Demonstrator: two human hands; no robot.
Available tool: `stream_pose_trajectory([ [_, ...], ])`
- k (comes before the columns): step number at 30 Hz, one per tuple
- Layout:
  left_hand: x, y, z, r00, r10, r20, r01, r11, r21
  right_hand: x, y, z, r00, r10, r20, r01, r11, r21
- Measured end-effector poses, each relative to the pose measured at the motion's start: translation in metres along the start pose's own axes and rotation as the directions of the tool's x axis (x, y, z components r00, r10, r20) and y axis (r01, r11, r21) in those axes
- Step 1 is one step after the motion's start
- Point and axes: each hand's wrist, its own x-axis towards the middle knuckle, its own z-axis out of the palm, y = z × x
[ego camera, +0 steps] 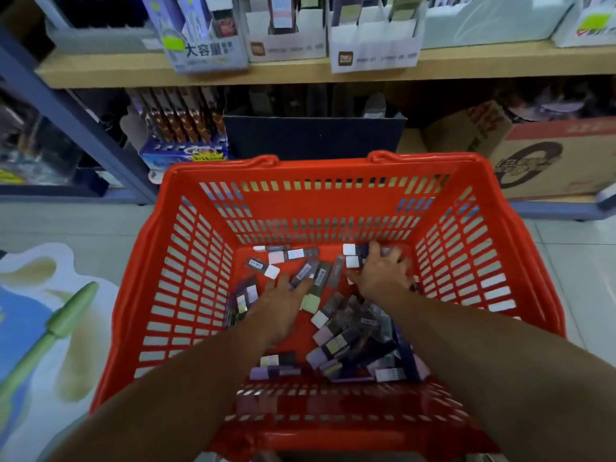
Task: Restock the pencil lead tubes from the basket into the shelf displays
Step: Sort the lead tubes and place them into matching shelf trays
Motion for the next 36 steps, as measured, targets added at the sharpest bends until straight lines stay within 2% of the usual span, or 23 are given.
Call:
stream_pose_trajectory([
  [2,0.002,-0.008,0.000,1.000,-0.028,-0.011,0.028,1.000,0.005,-0.001,-0.001,0.006,0.999,-0.032,-0.010,0.032,0.999,0.018],
  [9,0.006,-0.022,0.003,0.995,-0.096,-0.035,0.089,0.984,-0.152,-0.010,-0.012,0.027,0.990,-0.138,0.036,0.133,0.986,0.097],
  [14,0.004,-0.036,0.000,0.998,-0.030,-0.049,0.018,0.974,-0.224,-0.009,-0.012,0.032,0.956,-0.287,0.063,0.275,0.948,0.158],
  [17,0.002,-0.043,-0.003,0.998,-0.002,-0.064,-0.016,0.956,-0.291,-0.006,-0.016,0.032,0.916,-0.396,0.064,0.387,0.915,0.116],
  [19,0.002,-0.045,-0.009,0.996,-0.006,-0.085,-0.025,0.933,-0.360,-0.004,-0.018,0.031,0.909,-0.414,0.038,0.411,0.908,0.081],
  [25,-0.001,-0.045,-0.026,0.989,-0.016,-0.147,-0.046,0.911,-0.409,0.005,-0.023,0.024,0.915,-0.403,-0.039,0.404,0.909,0.096],
  [27,-0.001,-0.048,-0.030,0.979,-0.049,-0.198,-0.037,0.911,-0.411,0.010,-0.026,0.021,0.914,-0.402,-0.051,0.405,0.896,0.182],
  [30,0.001,-0.051,-0.045,0.960,-0.118,-0.254,-0.017,0.881,-0.473,0.010,-0.030,0.015,0.911,-0.412,-0.009,0.378,0.828,0.414],
  [33,0.006,-0.047,-0.059,0.957,-0.120,-0.265,-0.046,0.836,-0.547,0.003,-0.032,0.005,0.926,-0.350,0.144,0.153,0.694,0.704],
  [36,0.010,-0.041,-0.070,0.962,-0.129,-0.241,-0.070,0.734,-0.675,0.004,-0.032,0.004,0.900,-0.333,0.281,-0.019,0.614,0.789],
])
